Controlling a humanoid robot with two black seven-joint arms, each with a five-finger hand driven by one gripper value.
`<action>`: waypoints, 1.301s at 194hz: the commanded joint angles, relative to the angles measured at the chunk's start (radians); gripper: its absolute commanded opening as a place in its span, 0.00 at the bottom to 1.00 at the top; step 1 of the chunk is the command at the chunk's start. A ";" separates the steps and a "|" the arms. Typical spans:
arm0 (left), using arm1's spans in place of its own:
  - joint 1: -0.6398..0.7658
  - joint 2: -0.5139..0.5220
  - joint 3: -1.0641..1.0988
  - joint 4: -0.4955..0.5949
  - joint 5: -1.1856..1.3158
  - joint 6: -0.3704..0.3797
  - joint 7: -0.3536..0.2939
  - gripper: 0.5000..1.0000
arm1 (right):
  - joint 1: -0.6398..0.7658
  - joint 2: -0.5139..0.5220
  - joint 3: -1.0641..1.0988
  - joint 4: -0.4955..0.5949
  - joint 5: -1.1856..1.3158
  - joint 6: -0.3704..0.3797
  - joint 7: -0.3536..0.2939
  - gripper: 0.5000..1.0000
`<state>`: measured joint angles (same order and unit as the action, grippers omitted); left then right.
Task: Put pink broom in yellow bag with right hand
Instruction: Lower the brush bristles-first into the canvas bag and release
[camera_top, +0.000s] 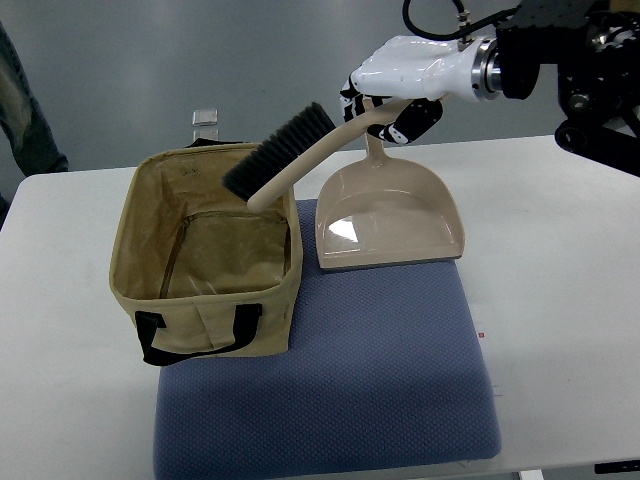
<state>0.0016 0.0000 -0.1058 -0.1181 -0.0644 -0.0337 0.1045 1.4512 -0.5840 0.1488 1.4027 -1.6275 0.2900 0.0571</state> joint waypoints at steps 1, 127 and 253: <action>0.000 0.000 0.000 0.000 0.000 0.000 0.000 1.00 | 0.046 0.055 -0.037 -0.002 -0.006 0.005 -0.006 0.00; 0.000 0.000 0.000 0.000 0.000 0.000 0.000 1.00 | 0.113 0.254 -0.121 -0.100 -0.043 0.009 -0.042 0.00; 0.000 0.000 0.000 0.000 0.000 0.000 0.000 1.00 | 0.112 0.228 -0.097 -0.110 -0.015 -0.061 -0.048 0.50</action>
<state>0.0015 0.0000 -0.1058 -0.1181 -0.0644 -0.0337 0.1042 1.5621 -0.3386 0.0414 1.2976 -1.6536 0.2611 0.0152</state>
